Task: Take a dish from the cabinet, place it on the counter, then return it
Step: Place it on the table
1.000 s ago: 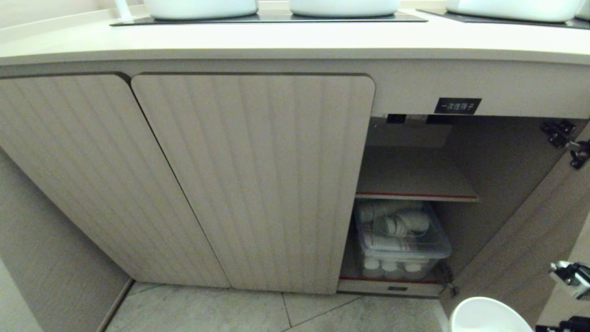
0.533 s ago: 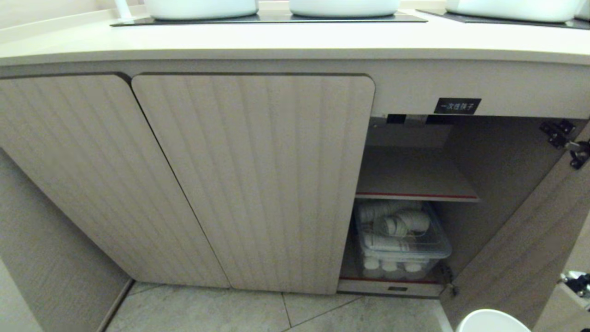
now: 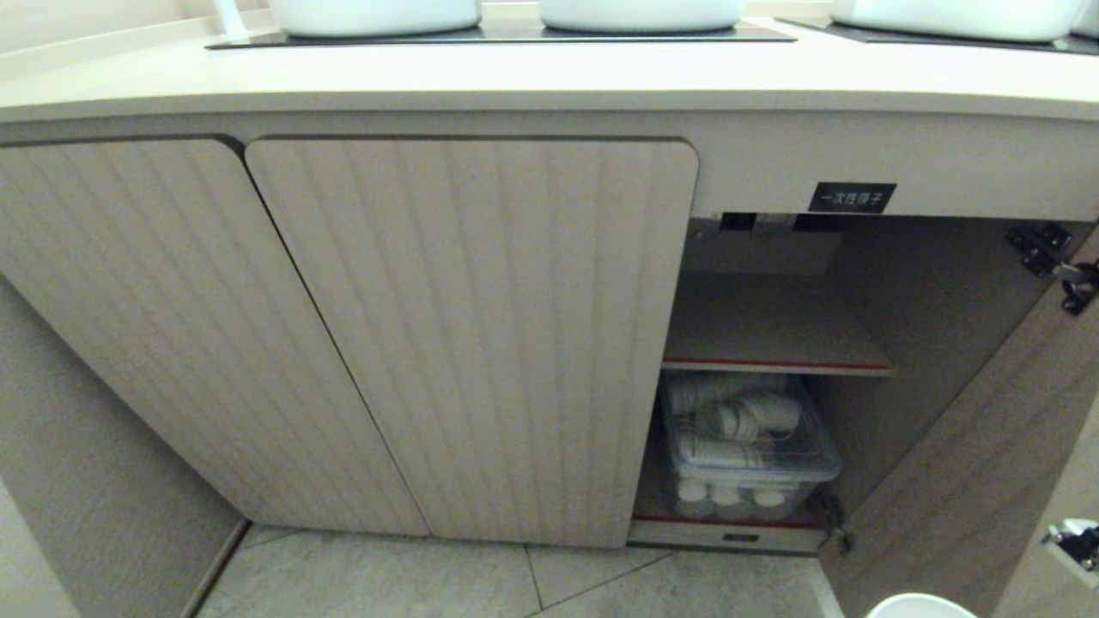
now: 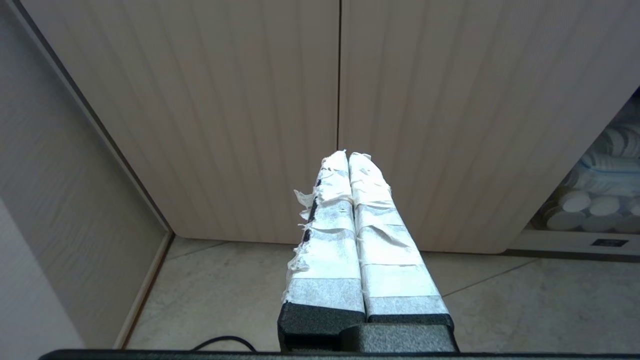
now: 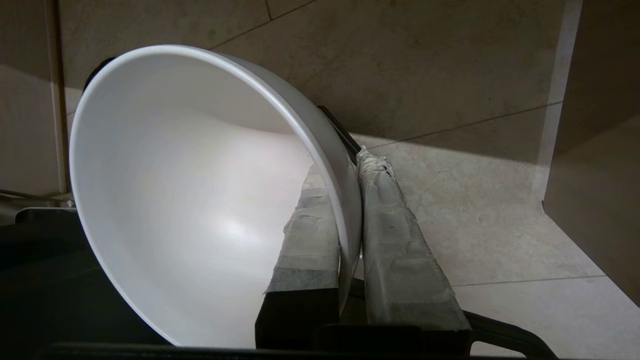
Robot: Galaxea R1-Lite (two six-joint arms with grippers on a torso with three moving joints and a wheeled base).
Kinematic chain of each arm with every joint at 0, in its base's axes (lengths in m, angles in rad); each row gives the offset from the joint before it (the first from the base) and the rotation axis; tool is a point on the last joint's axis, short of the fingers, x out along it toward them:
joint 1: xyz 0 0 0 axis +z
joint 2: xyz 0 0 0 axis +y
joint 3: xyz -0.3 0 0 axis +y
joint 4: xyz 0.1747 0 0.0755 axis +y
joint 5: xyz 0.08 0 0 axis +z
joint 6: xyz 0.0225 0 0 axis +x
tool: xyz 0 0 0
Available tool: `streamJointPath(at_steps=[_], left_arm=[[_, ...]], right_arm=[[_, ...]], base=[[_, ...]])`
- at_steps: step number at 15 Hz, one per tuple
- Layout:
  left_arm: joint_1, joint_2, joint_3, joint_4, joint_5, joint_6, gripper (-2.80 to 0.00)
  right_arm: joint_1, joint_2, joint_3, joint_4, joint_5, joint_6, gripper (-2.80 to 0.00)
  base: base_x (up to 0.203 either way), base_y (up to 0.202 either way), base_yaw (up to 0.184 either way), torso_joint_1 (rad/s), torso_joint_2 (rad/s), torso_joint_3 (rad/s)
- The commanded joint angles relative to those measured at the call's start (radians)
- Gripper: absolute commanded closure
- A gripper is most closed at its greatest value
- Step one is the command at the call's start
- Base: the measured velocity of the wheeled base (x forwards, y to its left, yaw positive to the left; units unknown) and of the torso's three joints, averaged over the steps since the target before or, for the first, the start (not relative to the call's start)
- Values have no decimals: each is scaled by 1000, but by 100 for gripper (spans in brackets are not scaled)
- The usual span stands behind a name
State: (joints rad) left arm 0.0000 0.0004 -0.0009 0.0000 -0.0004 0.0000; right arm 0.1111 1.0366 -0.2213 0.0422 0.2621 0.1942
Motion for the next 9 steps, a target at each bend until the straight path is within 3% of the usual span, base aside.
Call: streamJointPath(at_steps=[1, 9], left_arm=[[0, 0, -1, 0, 0, 0, 0], [0, 0, 0, 0, 0, 0, 0]], right_arm=[[1, 3, -4, -4, 2, 2, 0], [-11, -18, -1, 0, 48, -8, 0]], base=[[0, 0, 0, 0, 0, 0], [0, 0, 0, 0, 0, 0]])
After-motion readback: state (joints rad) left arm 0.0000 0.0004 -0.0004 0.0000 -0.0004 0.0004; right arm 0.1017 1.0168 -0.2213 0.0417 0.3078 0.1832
